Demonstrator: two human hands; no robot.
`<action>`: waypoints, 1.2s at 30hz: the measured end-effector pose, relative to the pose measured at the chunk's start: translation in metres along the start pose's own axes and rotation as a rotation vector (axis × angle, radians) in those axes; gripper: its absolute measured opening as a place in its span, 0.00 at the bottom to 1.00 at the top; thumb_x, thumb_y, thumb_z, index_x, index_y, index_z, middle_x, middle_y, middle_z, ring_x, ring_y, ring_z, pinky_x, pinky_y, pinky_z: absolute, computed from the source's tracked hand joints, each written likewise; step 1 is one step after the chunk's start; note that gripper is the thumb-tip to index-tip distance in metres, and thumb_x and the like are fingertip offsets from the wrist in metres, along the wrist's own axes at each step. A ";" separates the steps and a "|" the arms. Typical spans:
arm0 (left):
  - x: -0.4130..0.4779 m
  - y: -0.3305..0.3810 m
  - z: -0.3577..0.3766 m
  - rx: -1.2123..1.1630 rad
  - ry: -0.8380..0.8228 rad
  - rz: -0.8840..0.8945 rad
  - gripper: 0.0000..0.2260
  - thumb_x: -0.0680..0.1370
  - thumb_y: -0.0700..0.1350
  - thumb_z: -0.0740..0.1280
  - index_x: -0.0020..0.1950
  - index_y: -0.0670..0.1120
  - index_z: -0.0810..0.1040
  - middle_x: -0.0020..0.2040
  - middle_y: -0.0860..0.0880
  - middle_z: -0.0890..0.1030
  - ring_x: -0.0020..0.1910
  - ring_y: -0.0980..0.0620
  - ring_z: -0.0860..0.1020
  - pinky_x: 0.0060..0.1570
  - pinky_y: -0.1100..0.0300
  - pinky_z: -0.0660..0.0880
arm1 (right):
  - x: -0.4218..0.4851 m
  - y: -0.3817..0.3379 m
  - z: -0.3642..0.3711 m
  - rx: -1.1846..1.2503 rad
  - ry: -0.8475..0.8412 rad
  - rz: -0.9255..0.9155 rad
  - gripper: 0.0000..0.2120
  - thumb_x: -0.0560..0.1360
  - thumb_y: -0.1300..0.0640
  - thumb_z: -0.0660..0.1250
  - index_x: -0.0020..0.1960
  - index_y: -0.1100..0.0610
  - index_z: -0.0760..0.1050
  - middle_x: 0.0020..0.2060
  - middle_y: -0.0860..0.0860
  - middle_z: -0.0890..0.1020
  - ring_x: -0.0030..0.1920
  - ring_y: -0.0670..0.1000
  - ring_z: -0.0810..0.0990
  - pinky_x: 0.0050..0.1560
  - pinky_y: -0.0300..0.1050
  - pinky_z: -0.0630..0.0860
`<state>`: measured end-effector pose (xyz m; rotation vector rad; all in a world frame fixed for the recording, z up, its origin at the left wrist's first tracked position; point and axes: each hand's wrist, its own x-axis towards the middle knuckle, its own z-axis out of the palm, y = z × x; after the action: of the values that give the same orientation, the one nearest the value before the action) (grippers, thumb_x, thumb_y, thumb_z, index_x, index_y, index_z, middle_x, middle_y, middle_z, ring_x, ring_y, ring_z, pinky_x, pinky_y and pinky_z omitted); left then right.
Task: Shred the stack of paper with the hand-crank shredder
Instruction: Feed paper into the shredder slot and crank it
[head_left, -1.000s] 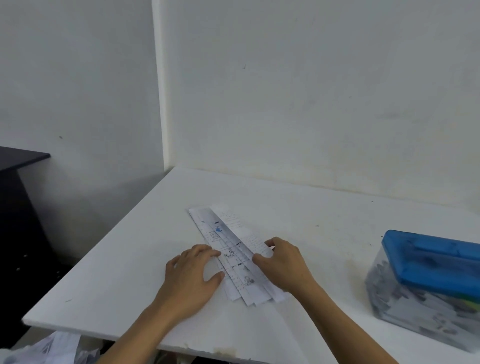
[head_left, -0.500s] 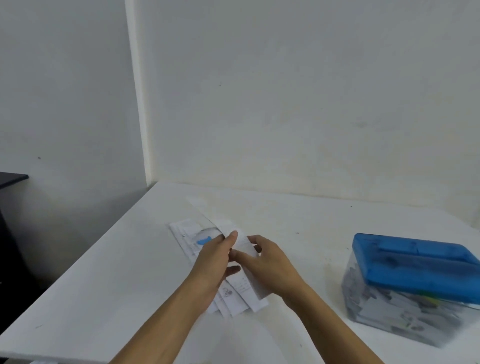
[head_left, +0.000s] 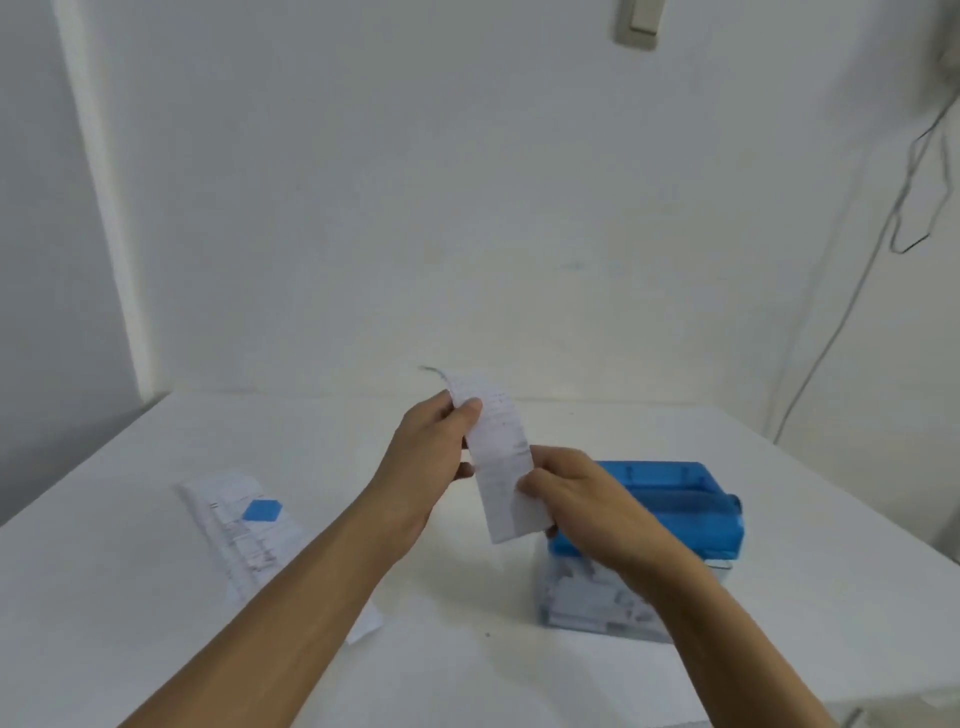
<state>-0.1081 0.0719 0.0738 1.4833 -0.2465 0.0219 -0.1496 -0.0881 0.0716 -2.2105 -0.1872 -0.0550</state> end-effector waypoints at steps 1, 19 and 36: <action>0.004 0.006 0.011 0.026 -0.050 0.033 0.10 0.85 0.45 0.62 0.61 0.50 0.81 0.55 0.52 0.85 0.56 0.50 0.82 0.55 0.51 0.80 | -0.002 0.000 -0.015 0.000 0.041 -0.017 0.12 0.81 0.61 0.57 0.54 0.59 0.80 0.40 0.53 0.79 0.38 0.50 0.73 0.38 0.44 0.70; 0.035 -0.036 0.092 0.676 -0.152 0.158 0.07 0.80 0.43 0.71 0.45 0.54 0.78 0.46 0.57 0.81 0.44 0.59 0.79 0.36 0.75 0.70 | 0.013 0.079 -0.091 -0.324 0.182 -0.056 0.05 0.79 0.54 0.67 0.50 0.44 0.80 0.44 0.40 0.84 0.45 0.42 0.81 0.49 0.38 0.79; 0.043 -0.045 0.100 0.766 -0.233 0.081 0.12 0.78 0.55 0.72 0.57 0.56 0.74 0.59 0.57 0.77 0.58 0.55 0.76 0.54 0.61 0.75 | 0.013 0.091 -0.088 -0.383 0.251 -0.003 0.07 0.77 0.50 0.70 0.45 0.52 0.80 0.41 0.48 0.84 0.44 0.51 0.81 0.50 0.52 0.80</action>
<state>-0.0736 -0.0370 0.0436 2.2405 -0.5259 0.0077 -0.1206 -0.2108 0.0536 -2.5563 -0.0416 -0.3965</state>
